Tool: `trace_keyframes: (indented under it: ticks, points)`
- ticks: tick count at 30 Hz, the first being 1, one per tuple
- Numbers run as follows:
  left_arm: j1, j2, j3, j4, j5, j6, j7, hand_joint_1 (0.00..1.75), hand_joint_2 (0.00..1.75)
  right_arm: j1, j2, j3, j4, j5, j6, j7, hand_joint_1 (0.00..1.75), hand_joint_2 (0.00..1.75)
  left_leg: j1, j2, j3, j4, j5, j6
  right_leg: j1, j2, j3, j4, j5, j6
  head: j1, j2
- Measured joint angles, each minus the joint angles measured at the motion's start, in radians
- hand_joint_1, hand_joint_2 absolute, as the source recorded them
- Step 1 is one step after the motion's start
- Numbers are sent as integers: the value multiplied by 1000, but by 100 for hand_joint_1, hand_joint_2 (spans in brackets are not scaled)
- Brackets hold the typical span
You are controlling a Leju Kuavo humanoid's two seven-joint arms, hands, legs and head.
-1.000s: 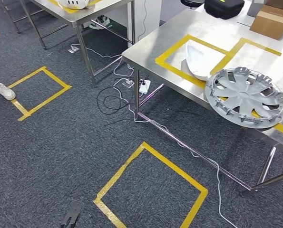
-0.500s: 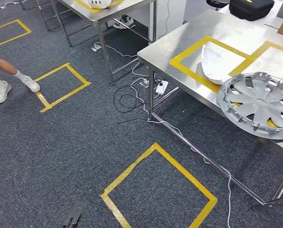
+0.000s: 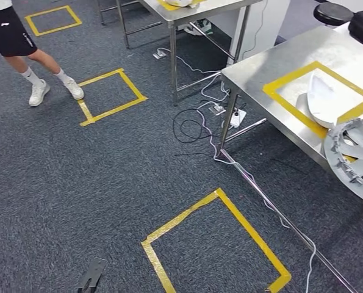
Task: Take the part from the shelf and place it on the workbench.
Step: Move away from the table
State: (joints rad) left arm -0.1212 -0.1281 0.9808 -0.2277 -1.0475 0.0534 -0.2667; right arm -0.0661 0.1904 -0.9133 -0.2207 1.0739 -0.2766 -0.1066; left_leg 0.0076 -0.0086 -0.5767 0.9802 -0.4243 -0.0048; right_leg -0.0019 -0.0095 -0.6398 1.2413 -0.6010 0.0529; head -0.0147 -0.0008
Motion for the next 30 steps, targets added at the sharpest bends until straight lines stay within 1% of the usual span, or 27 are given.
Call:
trace_keyframes:
  ticks: [1,2,3,4,5,6,7,8,10,11,12,14,15,16,17,18,19,21,22,23,24,25,26,27,28,29,30]
  points:
    - [1,0,0,0,0,0,0,0,175,1,0,0,0,0,0,1,0,0,0,-12,0,0,0,0,0,3,-27,52,-15,0,0,0]
    - [2,0,0,0,0,0,0,0,175,1,0,0,1,0,-1,1,0,0,0,-24,0,0,0,0,0,5,-38,69,-11,0,0,0]
    - [3,0,0,0,0,0,0,0,175,1,0,0,1,0,-1,1,0,0,1,-37,1,1,1,-1,-1,7,-28,41,16,-1,0,0]
    - [3,0,0,0,0,0,0,0,175,1,0,0,1,0,-2,1,0,0,2,-50,2,1,1,-2,-3,15,-2,-20,55,-2,0,0]
    - [2,-1,0,0,0,0,0,0,175,1,0,0,1,0,-2,1,0,0,2,-63,2,1,1,-5,-7,40,31,-94,91,-2,1,0]
    - [2,-1,0,0,0,0,0,0,175,1,0,0,2,0,-2,1,0,0,1,-75,1,4,1,-9,-12,65,61,-160,116,-2,1,0]
    - [1,-1,0,0,0,0,0,0,175,0,0,0,3,-1,-2,1,0,0,1,-86,-2,5,3,-15,-16,85,79,-201,128,-3,2,0]
    - [1,-1,0,0,1,0,0,0,175,0,0,-1,3,-1,-3,1,0,0,2,-96,-6,5,5,-21,-16,99,87,-219,129,-5,2,0]
    - [4,0,0,0,1,0,0,0,175,-2,1,-1,4,-1,-6,1,0,0,7,-112,-13,1,11,-34,-13,83,89,-221,131,-17,2,0]
    - [6,0,0,0,1,1,0,0,175,-2,1,-1,4,-1,-7,1,0,0,7,-101,-17,5,7,-39,-12,72,90,-224,134,-25,0,0]
    - [6,0,0,0,1,1,0,0,175,-2,2,-2,4,-1,-8,1,0,0,6,-80,-27,25,-7,-43,-12,59,91,-227,136,-33,-3,0]
    - [2,-1,0,0,2,1,0,0,175,-1,2,-2,4,0,-9,0,0,0,2,-27,-75,121,-63,-48,-9,30,93,-231,137,-45,-10,0]
    - [0,-2,0,0,2,1,0,0,175,0,2,-2,4,0,-9,0,0,0,2,-15,-107,188,-94,-50,-7,14,93,-231,137,-48,-12,0]
    - [0,-3,0,0,2,1,0,0,175,1,2,-2,4,0,-9,0,0,0,3,-11,-133,241,-113,-51,-5,-1,93,-231,136,-50,-13,0]
    - [1,-3,0,0,2,1,0,0,175,1,2,-3,4,0,-9,0,0,0,3,-10,-146,271,-117,-51,-3,-15,93,-231,135,-51,-13,0]
    - [3,-4,0,0,3,1,0,0,175,0,2,-3,4,0,-9,0,0,0,3,-8,-140,263,-102,-50,-2,-27,93,-231,134,-51,-13,0]
    - [4,-3,0,0,3,1,0,0,175,-1,2,-3,4,1,-10,0,0,0,2,-3,-115,219,-72,-48,-2,-39,94,-231,134,-50,-13,0]
    - [2,-3,0,0,4,1,0,0,175,-2,2,-3,4,2,-10,0,0,0,-3,44,-40,87,-19,-42,3,-58,98,-229,129,-44,-14,0]
    - [-1,-3,0,0,4,1,0,0,175,-2,2,-3,4,3,-10,0,0,0,-7,65,-12,38,-6,-36,6,-68,100,-228,126,-39,-13,0]
    - [-3,-4,0,0,4,1,0,0,175,-2,2,-3,4,3,-11,0,0,0,-10,80,1,12,-4,-31,9,-77,102,-228,124,-34,-12,0]
    - [-4,-3,0,0,4,1,0,0,175,-2,2,-3,4,3,-11,0,0,0,-13,77,2,4,-7,-26,12,-87,104,-229,122,-29,-11,0]
    - [-2,-3,0,0,4,1,0,0,175,-3,2,-3,4,3,-11,0,0,0,-13,65,0,4,-4,-19,11,-97,107,-232,121,-24,-10,0]
    - [0,-2,0,0,4,1,0,0,175,-4,2,-3,4,4,-11,0,0,0,-11,55,0,2,-3,-14,10,-94,107,-228,116,-19,-9,0]
    - [2,-2,0,0,5,1,0,0,175,-4,2,-3,4,4,-12,0,0,0,-9,44,0,0,0,-8,7,-79,101,-211,102,-13,-7,0]
    - [2,-2,0,0,5,1,0,0,175,-4,2,-3,4,4,-12,0,0,0,-7,32,0,-2,2,-2,5,-56,85,-172,77,-8,-4,0]
    - [1,-2,0,0,5,1,0,0,175,-3,2,-3,4,4,-12,0,0,0,-6,22,-1,-2,3,1,3,-28,57,-111,44,-5,0,0]
    - [0,-3,0,0,5,1,0,0,175,-1,2,-3,4,4,-12,0,0,0,-5,10,-1,-2,3,4,2,-10,23,-39,10,-3,3,0]
